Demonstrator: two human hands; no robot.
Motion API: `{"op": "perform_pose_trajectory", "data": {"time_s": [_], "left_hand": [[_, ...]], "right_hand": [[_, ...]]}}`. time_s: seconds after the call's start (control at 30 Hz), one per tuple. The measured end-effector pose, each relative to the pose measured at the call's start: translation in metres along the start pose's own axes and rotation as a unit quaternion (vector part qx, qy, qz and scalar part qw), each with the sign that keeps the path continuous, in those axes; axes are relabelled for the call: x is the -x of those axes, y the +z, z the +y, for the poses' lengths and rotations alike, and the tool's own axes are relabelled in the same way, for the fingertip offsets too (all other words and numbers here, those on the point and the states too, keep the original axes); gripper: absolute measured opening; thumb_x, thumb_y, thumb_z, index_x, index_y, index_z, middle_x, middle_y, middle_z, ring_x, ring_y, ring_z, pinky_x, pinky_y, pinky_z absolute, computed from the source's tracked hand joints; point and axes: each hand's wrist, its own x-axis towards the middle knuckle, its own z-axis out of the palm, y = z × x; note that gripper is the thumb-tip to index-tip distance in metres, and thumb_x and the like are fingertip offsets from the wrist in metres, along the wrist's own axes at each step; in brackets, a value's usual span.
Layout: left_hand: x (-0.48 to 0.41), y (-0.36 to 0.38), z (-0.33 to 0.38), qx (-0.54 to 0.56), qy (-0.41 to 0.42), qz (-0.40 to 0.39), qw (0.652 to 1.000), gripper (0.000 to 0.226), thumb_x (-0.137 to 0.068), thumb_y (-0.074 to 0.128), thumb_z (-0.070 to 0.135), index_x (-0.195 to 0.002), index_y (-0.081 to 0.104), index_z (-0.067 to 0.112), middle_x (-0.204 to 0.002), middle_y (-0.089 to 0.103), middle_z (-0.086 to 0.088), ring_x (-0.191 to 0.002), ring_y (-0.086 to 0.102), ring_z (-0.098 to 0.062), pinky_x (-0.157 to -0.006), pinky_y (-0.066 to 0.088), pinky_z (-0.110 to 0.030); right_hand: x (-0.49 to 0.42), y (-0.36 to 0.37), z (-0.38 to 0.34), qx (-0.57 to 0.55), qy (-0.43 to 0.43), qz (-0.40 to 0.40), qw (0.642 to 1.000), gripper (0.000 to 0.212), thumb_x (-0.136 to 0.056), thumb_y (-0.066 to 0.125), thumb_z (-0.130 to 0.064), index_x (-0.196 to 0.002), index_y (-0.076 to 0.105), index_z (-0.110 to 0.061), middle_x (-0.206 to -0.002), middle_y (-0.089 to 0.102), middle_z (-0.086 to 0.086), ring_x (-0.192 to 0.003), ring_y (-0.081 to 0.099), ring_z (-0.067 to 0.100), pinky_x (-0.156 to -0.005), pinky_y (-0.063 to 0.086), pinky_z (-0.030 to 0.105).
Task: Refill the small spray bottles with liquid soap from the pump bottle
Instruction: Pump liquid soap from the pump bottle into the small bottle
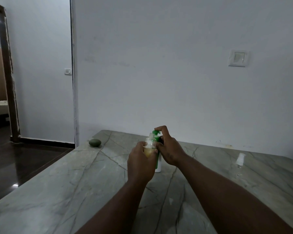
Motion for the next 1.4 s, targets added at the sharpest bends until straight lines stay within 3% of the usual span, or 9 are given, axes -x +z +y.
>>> {"op": "perform_pose_trajectory", "data": {"time_s": [0.13, 0.37, 0.5, 0.83, 0.97, 1.07, 1.23, 1.4], "left_hand": [[-0.0003, 0.0008, 0.0006, 0.005, -0.008, -0.002, 1.000, 0.033, -0.092, 0.071, 0.037, -0.121, 0.064, 0.022, -0.100, 0.069, 0.007, -0.088, 0.066, -0.011, -0.076, 0.059, -0.038], [-0.0003, 0.0003, -0.0007, 0.004, -0.010, 0.000, 1.000, 0.035, -0.092, 0.072, 0.037, -0.123, 0.064, 0.022, -0.103, 0.070, 0.007, -0.089, 0.067, -0.011, -0.077, 0.060, -0.038], [0.0001, 0.0011, -0.0006, 0.002, -0.009, 0.002, 1.000, 0.038, -0.092, 0.073, 0.038, -0.125, 0.063, 0.022, -0.105, 0.070, 0.006, -0.090, 0.067, -0.012, -0.078, 0.061, -0.039], [-0.0002, 0.0020, -0.0017, -0.004, -0.003, 0.003, 1.000, 0.034, -0.093, 0.072, 0.037, -0.122, 0.064, 0.022, -0.101, 0.069, 0.007, -0.088, 0.066, -0.011, -0.078, 0.061, -0.039], [0.0004, 0.0018, -0.0016, -0.002, -0.004, 0.004, 1.000, 0.034, -0.092, 0.073, 0.037, -0.121, 0.064, 0.022, -0.101, 0.069, 0.006, -0.087, 0.067, -0.011, -0.076, 0.060, -0.038], [0.0003, 0.0016, -0.0014, 0.000, -0.005, 0.005, 1.000, 0.036, -0.092, 0.074, 0.036, -0.123, 0.064, 0.022, -0.103, 0.070, 0.006, -0.088, 0.066, -0.011, -0.076, 0.060, -0.035], [0.0003, 0.0023, -0.0008, -0.006, -0.006, 0.007, 1.000, 0.037, -0.092, 0.073, 0.038, -0.125, 0.063, 0.023, -0.106, 0.069, 0.006, -0.090, 0.066, -0.012, -0.078, 0.062, -0.039], [0.0006, 0.0020, -0.0016, -0.004, -0.004, 0.005, 1.000, 0.035, -0.092, 0.073, 0.037, -0.123, 0.063, 0.023, -0.102, 0.069, 0.008, -0.089, 0.066, -0.010, -0.078, 0.061, -0.039]], "right_hand": [[-0.0006, 0.0005, 0.0008, -0.003, 0.006, -0.001, 1.000, 0.042, -0.099, 0.057, -0.020, -0.129, 0.036, -0.039, -0.094, 0.067, -0.001, -0.085, 0.068, 0.025, -0.079, 0.054, 0.042], [0.0004, 0.0029, 0.0021, -0.014, 0.000, 0.005, 1.000, 0.062, -0.098, 0.058, -0.020, -0.143, 0.028, -0.050, -0.095, 0.066, -0.002, -0.085, 0.067, 0.019, -0.079, 0.054, 0.037], [0.0001, 0.0012, 0.0013, -0.007, 0.002, 0.004, 1.000, 0.057, -0.098, 0.058, -0.021, -0.141, 0.030, -0.048, -0.095, 0.064, -0.004, -0.084, 0.066, 0.016, -0.072, 0.049, 0.032], [-0.0006, 0.0006, -0.0013, -0.005, 0.011, -0.005, 1.000, 0.043, -0.099, 0.058, -0.021, -0.132, 0.036, -0.039, -0.098, 0.066, -0.003, -0.086, 0.067, 0.022, -0.074, 0.051, 0.033], [0.0034, 0.0014, -0.0011, -0.013, 0.008, 0.006, 1.000, 0.056, -0.099, 0.057, -0.020, -0.141, 0.032, -0.047, -0.096, 0.065, -0.003, -0.084, 0.066, 0.020, -0.070, 0.048, 0.030], [0.0042, 0.0010, -0.0039, -0.020, 0.008, 0.005, 1.000, 0.070, -0.099, 0.058, -0.018, -0.149, 0.022, -0.051, -0.098, 0.066, 0.000, -0.086, 0.066, 0.020, -0.076, 0.052, 0.032], [0.0018, -0.0005, -0.0034, -0.021, 0.016, 0.006, 1.000, 0.057, -0.098, 0.059, -0.017, -0.139, 0.032, -0.044, -0.095, 0.065, 0.000, -0.080, 0.065, 0.015, -0.066, 0.045, 0.026], [0.0020, 0.0000, -0.0027, -0.013, 0.018, 0.002, 1.000, 0.048, -0.098, 0.059, -0.019, -0.134, 0.035, -0.041, -0.102, 0.066, 0.002, -0.087, 0.067, 0.021, -0.070, 0.047, 0.030]]}}
